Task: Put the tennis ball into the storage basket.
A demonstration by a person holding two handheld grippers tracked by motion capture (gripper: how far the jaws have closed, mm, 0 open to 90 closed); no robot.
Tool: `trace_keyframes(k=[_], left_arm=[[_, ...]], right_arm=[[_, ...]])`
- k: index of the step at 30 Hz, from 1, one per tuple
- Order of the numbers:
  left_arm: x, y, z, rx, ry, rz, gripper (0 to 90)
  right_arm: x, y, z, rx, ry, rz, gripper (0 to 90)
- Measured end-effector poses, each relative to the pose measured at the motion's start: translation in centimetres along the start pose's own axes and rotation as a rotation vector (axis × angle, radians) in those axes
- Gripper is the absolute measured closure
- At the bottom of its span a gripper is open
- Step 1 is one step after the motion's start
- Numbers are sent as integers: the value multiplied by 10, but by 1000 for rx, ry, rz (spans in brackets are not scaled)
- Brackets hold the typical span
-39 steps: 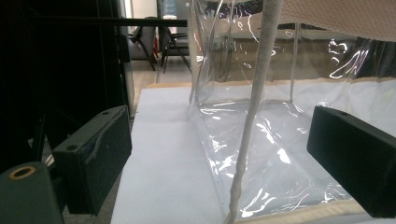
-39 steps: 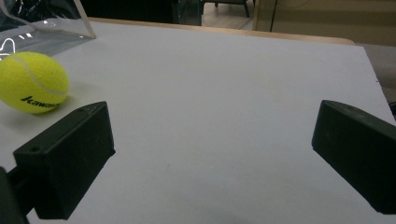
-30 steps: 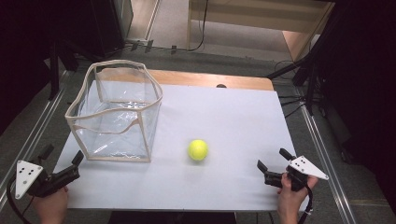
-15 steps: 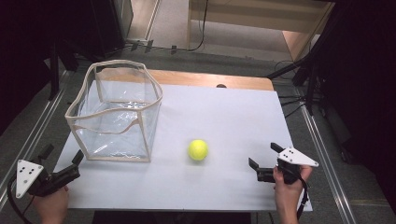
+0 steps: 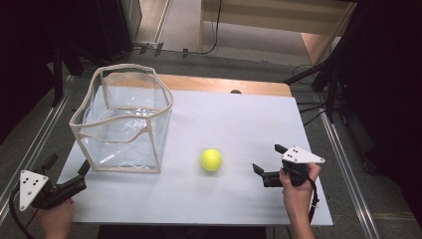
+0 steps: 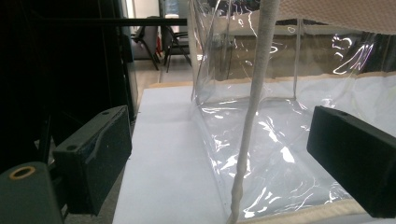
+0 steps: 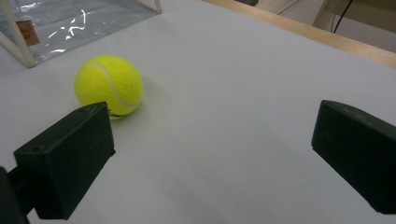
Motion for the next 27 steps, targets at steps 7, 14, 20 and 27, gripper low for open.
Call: trace_keyframes(k=[7,14,20,27], left_arm=[[0,0,0,1,0,0,69],[-1,0,0,1,-6,-1,69],[0,0,0,4,-8,1,69],[0,0,0,3,-8,0,69]], right_arm=[[7,-10,13,17,22,26,0],[16,-23,25,40,67,73,0],[25,-34,36,44,84,91,0],[33,-47,42,59,102,117,0]])
Point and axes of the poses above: each handheld gripper's, and its own axes: y roughly backward along the jaws, z roughly out of its top, x roughly to its left, the point moved 8 cm from there along -y, roughly forward along the jaws, and after that the axes turned 5 degrees about y, right-handed, at the moved point
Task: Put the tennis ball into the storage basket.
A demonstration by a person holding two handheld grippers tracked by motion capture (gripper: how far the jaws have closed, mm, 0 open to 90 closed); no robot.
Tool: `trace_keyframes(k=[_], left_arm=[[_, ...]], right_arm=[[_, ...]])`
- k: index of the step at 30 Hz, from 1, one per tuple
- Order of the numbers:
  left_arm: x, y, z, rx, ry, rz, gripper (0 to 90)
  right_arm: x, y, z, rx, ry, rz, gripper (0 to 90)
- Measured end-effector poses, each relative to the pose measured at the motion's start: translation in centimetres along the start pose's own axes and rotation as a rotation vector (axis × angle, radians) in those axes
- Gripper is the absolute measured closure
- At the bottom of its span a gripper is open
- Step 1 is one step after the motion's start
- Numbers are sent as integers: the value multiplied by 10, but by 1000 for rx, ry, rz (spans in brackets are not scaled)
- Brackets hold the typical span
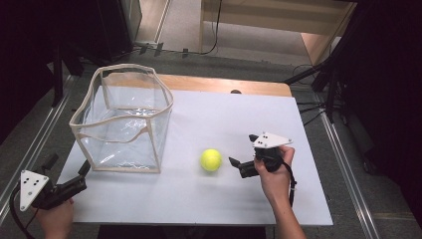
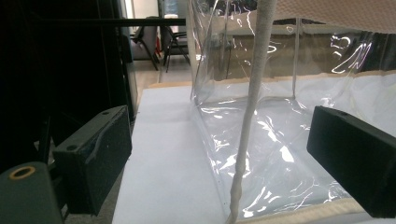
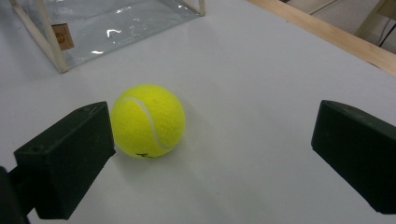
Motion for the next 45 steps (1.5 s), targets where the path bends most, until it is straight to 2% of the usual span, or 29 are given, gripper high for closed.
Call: trace_keyframes(k=[9,30,45], left_arm=[[0,0,0,0,2,-1,69],[0,0,0,-2,2,-1,69],[0,0,0,0,4,1,69]], right_arm=[[7,-15,10,27,21,34,0],[21,-37,21,72,56,101,0],[37,-58,21,156,76,175,0]])
Point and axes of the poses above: each handheld gripper's, and its own axes: y roughly backward along the jaws, z roughly out of its top, x roughly to its left, the point moved 8 cm from there along -y, roughly forward along the jaws, and after that the axes turned 5 degrees about y, right-handed, at the moved point
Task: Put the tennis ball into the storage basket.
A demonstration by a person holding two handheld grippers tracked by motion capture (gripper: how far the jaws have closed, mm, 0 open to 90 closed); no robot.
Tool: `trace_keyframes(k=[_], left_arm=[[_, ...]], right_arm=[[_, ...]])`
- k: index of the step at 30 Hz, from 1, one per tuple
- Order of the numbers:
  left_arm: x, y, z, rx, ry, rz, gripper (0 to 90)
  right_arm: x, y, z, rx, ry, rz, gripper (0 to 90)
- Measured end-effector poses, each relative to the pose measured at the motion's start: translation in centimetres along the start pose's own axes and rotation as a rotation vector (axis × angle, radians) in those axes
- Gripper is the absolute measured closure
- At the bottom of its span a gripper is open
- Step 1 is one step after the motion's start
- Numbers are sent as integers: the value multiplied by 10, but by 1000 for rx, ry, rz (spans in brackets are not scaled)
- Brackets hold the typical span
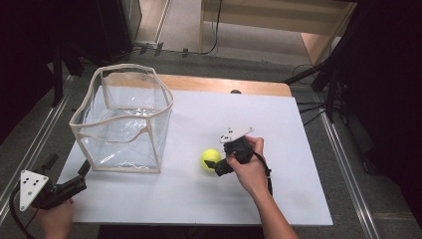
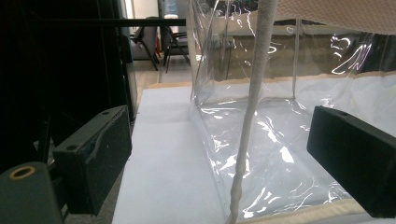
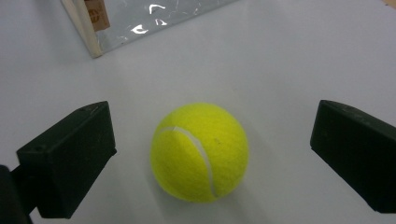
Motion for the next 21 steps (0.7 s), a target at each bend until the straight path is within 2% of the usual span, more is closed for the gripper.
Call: trace_keyframes(k=[7,14,16,19,21], left_arm=[[0,0,0,-5,5,-3,69],[0,0,0,-7,9,-1,69],[0,0,0,-7,7,-3,69],[1,0,0,-4,10,1,69],[1,0,0,-6,10,-1,69]], right_arm=[[2,-10,-3,48,-1,27,0],[2,-23,-9,117,-8,42,0],[0,-27,-12,150,-25,39,95],[0,-30,-14,166,-25,46,95],[2,-33,-16,189,-21,68,95]])
Point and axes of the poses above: each handheld gripper's, and its own axes: y roughly backward along the jaws, z roughly out of its top, x roughly to its left, the point moved 8 cm from there along -y, roughly forward along the jaws, and after that the axes turned 5 degrees about y, right-handed, at the moved point
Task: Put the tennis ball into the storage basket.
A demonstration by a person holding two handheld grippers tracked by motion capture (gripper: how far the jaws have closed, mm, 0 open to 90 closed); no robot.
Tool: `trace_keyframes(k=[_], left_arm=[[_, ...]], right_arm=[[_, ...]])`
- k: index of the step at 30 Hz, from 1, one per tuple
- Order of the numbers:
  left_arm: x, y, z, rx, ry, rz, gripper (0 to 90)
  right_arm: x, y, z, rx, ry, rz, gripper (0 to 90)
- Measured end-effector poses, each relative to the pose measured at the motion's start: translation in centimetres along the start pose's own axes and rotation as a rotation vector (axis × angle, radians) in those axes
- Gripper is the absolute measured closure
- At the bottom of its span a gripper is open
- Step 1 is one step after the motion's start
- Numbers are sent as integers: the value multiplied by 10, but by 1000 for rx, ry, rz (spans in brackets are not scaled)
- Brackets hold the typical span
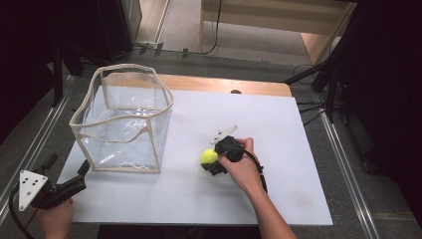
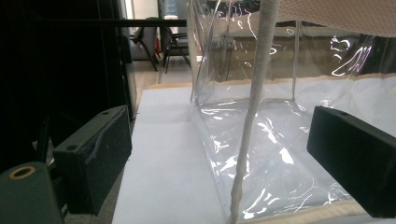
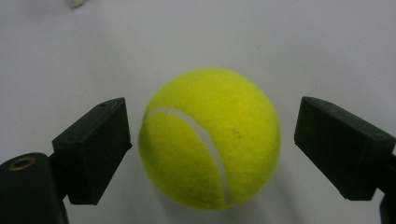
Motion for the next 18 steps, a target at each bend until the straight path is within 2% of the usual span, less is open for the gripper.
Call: trace_keyframes(k=[1,7,12,13,18], left_arm=[[0,0,0,0,0,0,69],[0,0,0,0,0,-2,69],[0,0,0,-2,2,-4,69],[0,0,0,-2,2,-4,69],[0,0,0,-3,1,-5,69]], right_arm=[[1,-3,-2,24,-2,6,96],[3,-12,-4,72,0,17,123],[3,-15,-4,82,-4,21,140],[3,-15,-4,87,-7,12,221],[2,-14,-5,96,-2,14,235]])
Point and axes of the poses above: each handheld gripper's, and its own axes: y roughly backward along the jaws, z roughly out of its top, x roughly to its left, the point moved 8 cm from there along -y, roughly forward along the jaws, and after that the axes turned 5 degrees about y, right-handed, at the moved point
